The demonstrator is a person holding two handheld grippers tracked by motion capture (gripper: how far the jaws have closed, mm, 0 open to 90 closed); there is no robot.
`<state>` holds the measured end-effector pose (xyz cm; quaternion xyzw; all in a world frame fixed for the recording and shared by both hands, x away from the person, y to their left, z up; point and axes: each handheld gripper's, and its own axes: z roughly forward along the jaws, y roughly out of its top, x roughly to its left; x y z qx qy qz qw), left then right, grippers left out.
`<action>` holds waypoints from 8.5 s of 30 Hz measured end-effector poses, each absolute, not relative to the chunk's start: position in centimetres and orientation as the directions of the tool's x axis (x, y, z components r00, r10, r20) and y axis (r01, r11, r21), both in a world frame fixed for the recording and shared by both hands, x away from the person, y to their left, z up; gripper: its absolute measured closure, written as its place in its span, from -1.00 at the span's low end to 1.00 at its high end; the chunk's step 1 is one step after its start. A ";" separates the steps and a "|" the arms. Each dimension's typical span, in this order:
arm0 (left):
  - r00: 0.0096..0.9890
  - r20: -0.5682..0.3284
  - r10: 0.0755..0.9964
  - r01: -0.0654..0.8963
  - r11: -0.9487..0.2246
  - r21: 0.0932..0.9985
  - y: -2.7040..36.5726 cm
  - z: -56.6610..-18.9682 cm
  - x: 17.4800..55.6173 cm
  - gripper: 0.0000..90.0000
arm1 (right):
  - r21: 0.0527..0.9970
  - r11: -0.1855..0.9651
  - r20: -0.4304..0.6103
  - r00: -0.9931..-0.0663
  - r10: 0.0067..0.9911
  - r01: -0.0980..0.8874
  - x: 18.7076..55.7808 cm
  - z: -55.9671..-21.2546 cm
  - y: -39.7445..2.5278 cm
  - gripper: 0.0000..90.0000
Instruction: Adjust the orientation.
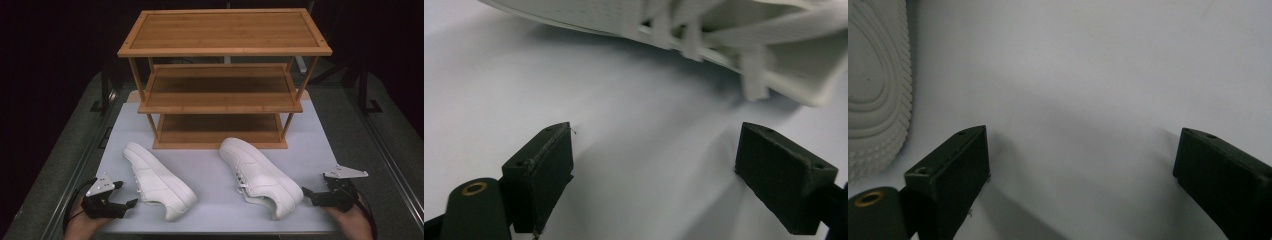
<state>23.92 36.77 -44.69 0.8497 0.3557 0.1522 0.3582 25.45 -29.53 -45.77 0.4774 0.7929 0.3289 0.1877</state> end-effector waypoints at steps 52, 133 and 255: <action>0.853 -0.023 0.521 0.287 -0.433 0.855 30.5 -40.5 25.1 1.00 | 0.702 0.326 0.018 -0.474 0.880 0.633 25.5 -45.8 -29.5 -0.84; 0.970 -0.117 0.214 0.210 -0.485 0.849 20.9 -39.1 23.6 0.77 | 0.703 0.323 0.021 -0.473 0.881 0.633 25.4 -45.8 -29.6 -0.84; 0.845 -0.136 0.517 0.404 -0.451 0.796 19.9 -38.6 27.1 0.31 | 0.701 0.320 0.018 -0.464 0.885 0.638 25.4 -45.8 -29.5 -0.86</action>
